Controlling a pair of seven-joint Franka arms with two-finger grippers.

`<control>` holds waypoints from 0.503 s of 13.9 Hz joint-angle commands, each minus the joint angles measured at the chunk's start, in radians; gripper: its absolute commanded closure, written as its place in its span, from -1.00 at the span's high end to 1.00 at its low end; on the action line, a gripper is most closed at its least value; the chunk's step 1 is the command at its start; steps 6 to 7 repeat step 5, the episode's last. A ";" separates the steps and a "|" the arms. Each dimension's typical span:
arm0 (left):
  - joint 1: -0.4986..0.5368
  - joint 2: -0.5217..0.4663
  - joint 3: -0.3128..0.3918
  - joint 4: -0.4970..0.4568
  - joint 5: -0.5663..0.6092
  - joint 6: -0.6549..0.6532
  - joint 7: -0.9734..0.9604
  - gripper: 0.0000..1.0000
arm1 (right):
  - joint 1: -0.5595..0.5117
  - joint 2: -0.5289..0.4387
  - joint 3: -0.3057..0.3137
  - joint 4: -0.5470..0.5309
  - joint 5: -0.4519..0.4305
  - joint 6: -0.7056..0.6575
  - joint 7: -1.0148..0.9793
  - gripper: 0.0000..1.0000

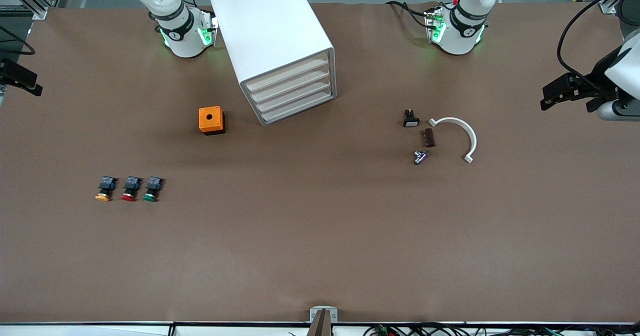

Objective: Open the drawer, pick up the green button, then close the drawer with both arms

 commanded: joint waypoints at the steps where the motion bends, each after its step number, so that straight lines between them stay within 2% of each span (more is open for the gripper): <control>1: 0.001 0.008 -0.005 0.023 0.013 -0.022 0.000 1.00 | -0.014 -0.070 0.008 -0.067 0.023 0.027 0.002 1.00; 7: -0.001 0.007 -0.005 0.023 0.012 -0.022 0.000 1.00 | -0.009 -0.083 0.010 -0.081 0.023 0.050 0.002 1.00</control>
